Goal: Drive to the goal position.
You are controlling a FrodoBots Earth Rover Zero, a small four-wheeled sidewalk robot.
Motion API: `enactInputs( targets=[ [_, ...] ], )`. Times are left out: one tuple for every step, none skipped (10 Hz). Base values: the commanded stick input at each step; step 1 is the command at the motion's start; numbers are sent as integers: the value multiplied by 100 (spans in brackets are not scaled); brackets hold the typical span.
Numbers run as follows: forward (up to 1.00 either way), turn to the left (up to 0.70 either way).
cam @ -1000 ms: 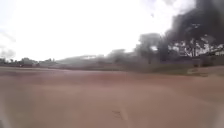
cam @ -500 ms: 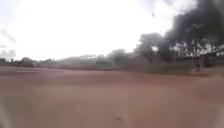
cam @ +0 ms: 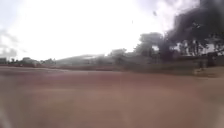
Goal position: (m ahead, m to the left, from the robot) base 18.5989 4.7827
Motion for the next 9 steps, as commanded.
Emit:
enactInputs(
  targets=[
    [70, 0],
    [70, 0],
    [70, 0],
    [70, 0],
    [70, 0],
    [70, 0],
    [70, 0],
    [70, 0],
    [70, 0]
  ],
)
